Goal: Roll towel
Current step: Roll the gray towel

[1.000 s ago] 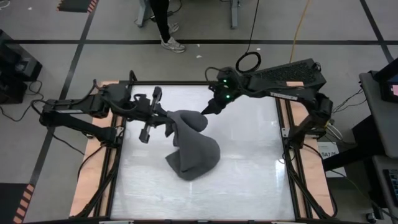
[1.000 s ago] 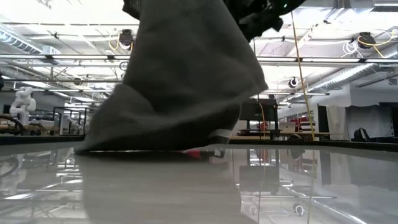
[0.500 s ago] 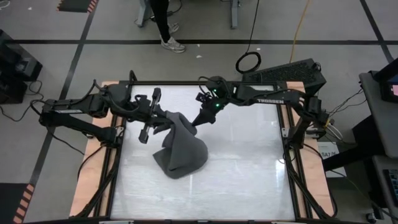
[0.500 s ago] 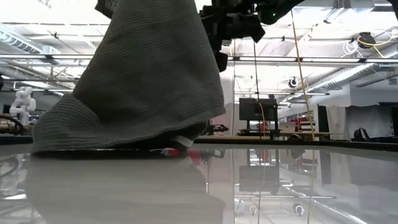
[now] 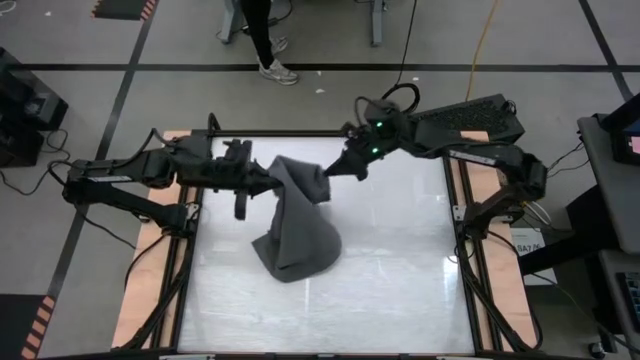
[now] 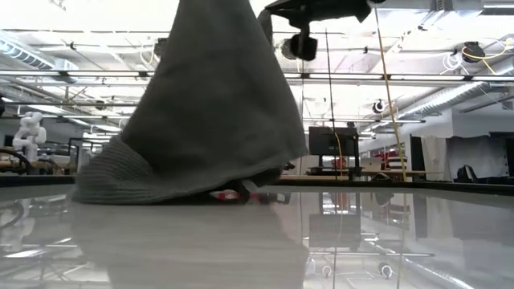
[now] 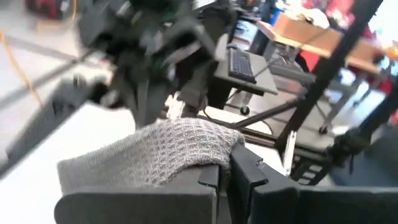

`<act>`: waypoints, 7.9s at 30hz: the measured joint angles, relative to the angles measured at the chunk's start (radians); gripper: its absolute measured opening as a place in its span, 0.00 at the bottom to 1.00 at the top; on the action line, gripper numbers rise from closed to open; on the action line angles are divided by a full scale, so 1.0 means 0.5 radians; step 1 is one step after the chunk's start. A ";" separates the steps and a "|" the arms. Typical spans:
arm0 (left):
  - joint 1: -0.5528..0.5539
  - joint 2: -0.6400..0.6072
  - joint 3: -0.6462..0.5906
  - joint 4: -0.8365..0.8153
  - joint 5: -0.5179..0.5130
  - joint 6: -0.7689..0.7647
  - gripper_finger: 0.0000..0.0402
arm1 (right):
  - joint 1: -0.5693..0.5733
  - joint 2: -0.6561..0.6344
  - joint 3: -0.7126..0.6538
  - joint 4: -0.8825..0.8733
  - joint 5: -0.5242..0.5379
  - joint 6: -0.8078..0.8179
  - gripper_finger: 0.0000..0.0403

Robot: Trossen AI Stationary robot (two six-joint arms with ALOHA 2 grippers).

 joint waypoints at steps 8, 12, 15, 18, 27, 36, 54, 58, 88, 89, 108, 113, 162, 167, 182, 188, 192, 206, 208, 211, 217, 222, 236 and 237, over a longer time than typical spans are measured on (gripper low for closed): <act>-0.003 0.000 0.000 -0.204 0.078 -0.388 0.03 | -0.009 -0.270 0.001 -0.024 0.183 -0.096 0.00; -0.002 -0.013 0.000 -0.312 0.129 -0.516 0.03 | 0.021 -0.347 0.001 -0.003 0.257 -0.030 0.00; -0.002 -0.020 0.000 -0.321 0.166 -0.712 0.04 | 0.054 -0.399 0.001 -0.049 0.333 -0.027 0.00; -0.002 -0.019 0.000 -0.319 0.279 -0.799 0.12 | 0.072 -0.428 0.001 -0.081 0.411 -0.032 0.00; 0.017 -0.086 0.000 -0.324 0.299 -0.922 0.47 | 0.129 -0.430 0.001 -0.292 0.411 -0.112 0.00; 0.153 -0.294 0.000 -0.397 0.307 -1.080 0.57 | 0.167 -0.429 0.001 -0.410 0.412 -0.155 0.00; 0.457 -0.223 -0.001 -0.207 0.162 -0.827 0.98 | 0.165 -0.431 0.001 -0.300 0.534 0.208 0.00; 0.481 -0.222 -0.001 -0.104 0.093 -0.713 0.99 | 0.165 -0.436 0.001 -0.130 0.570 0.280 0.00; 0.415 0.669 -0.001 0.486 0.186 -0.438 0.99 | -0.050 -0.437 0.002 0.491 1.352 0.470 0.00; 0.398 0.722 -0.001 0.487 0.187 -0.406 0.99 | -0.056 -0.437 0.002 0.490 1.352 0.470 0.00; 0.341 1.413 -0.001 0.971 -0.232 -0.326 0.81 | -0.077 -0.446 0.002 0.494 1.351 0.476 0.00; 0.343 1.414 -0.001 1.073 -0.349 -0.262 0.78 | -0.079 -0.475 0.002 0.492 1.352 0.470 0.00; 0.479 0.226 0.000 -0.710 -0.045 -0.104 0.00 | 0.042 -0.444 0.002 -0.875 0.981 -0.280 0.16; 0.490 0.307 -0.001 -0.792 -0.052 -0.104 0.00 | 0.143 -0.327 0.002 -1.240 1.000 -0.434 0.33; 0.494 0.338 -0.001 -0.782 -0.141 -0.158 0.00 | 0.534 -0.314 -0.758 -0.671 1.194 -0.936 0.52; 0.495 0.330 -0.001 -0.788 -0.134 -0.170 0.00 | 0.530 -0.307 -1.154 -0.225 1.284 -0.960 0.54; 0.496 0.330 -0.001 -0.788 -0.133 -0.190 0.00 | 0.531 -0.308 -1.290 -0.210 1.528 -0.975 0.59; 0.496 0.330 -0.001 -0.784 -0.128 -0.225 0.00 | 0.384 -0.058 -1.486 0.323 1.454 -0.996 0.44; 0.496 0.330 -0.001 -0.784 -0.128 -0.224 0.00 | 0.383 0.005 -1.485 0.376 1.436 -1.000 0.41; 0.496 0.330 -0.001 -0.783 -0.132 -0.224 0.00 | 0.383 0.070 -1.485 0.373 1.514 -0.911 0.34; 0.497 0.330 -0.001 -0.784 -0.136 -0.225 0.00 | 0.379 0.077 -1.473 0.364 1.574 -0.801 0.07; 0.497 0.330 -0.001 -0.768 -0.145 -0.226 0.00 | 0.387 0.004 -1.344 0.195 1.549 -0.691 0.02; 0.510 0.224 0.364 -0.565 -0.156 -0.042 0.00 | 0.397 -0.349 -0.345 -0.880 1.721 -0.588 0.01; 0.515 0.213 0.379 -0.568 -0.175 -0.007 0.00 | 0.401 -0.351 -0.340 -0.872 1.718 -0.604 0.02</act>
